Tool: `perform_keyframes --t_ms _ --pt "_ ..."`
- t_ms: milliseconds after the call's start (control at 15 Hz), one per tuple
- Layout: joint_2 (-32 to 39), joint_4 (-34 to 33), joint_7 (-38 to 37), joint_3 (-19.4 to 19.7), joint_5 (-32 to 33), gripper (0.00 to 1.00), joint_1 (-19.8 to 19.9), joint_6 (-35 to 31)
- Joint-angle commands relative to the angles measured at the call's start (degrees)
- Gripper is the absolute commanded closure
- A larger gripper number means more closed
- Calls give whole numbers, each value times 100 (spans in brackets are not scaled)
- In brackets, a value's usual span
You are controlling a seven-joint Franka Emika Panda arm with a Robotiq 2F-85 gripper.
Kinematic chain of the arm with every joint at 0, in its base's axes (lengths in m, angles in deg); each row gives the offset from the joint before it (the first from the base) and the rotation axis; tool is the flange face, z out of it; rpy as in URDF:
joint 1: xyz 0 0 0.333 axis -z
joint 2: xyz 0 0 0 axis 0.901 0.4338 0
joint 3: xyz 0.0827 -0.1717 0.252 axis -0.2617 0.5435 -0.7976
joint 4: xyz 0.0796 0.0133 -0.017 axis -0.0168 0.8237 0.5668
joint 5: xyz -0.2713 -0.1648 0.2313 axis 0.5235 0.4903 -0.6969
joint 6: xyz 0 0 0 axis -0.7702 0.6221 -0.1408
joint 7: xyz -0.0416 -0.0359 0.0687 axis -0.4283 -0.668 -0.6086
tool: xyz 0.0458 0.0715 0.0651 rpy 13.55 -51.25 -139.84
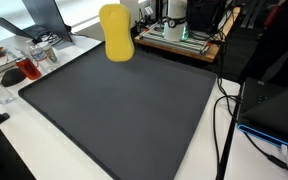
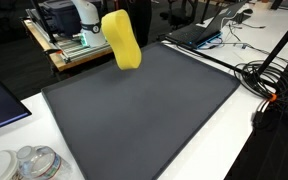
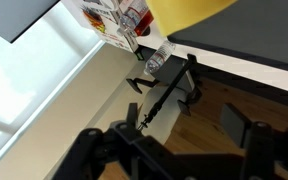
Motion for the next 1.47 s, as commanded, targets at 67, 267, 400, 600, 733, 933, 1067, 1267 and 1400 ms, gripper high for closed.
perform_keyframes --t_ms 67,267,400,600,733,933,1067,1267,1400 --pt "131 39 104 109 221 0 -306 199" --pt "340 1 290 238 165 0 -487 264" --pt "539 -34 490 384 109 0 -642 311" --pt "1033 -154 952 805 -89 0 -990 458" --pt "1414 -279 1298 1155 -225 0 -1264 709" --pt "1953 -551 1620 1633 -329 0 -1616 1176" --pt "2307 -757 1746 1938 -292 0 -1860 1496" --pt "2840 -1055 2126 2422 -304 0 -2241 1922" --pt "3201 -1250 2404 2742 -371 0 -2467 2167"
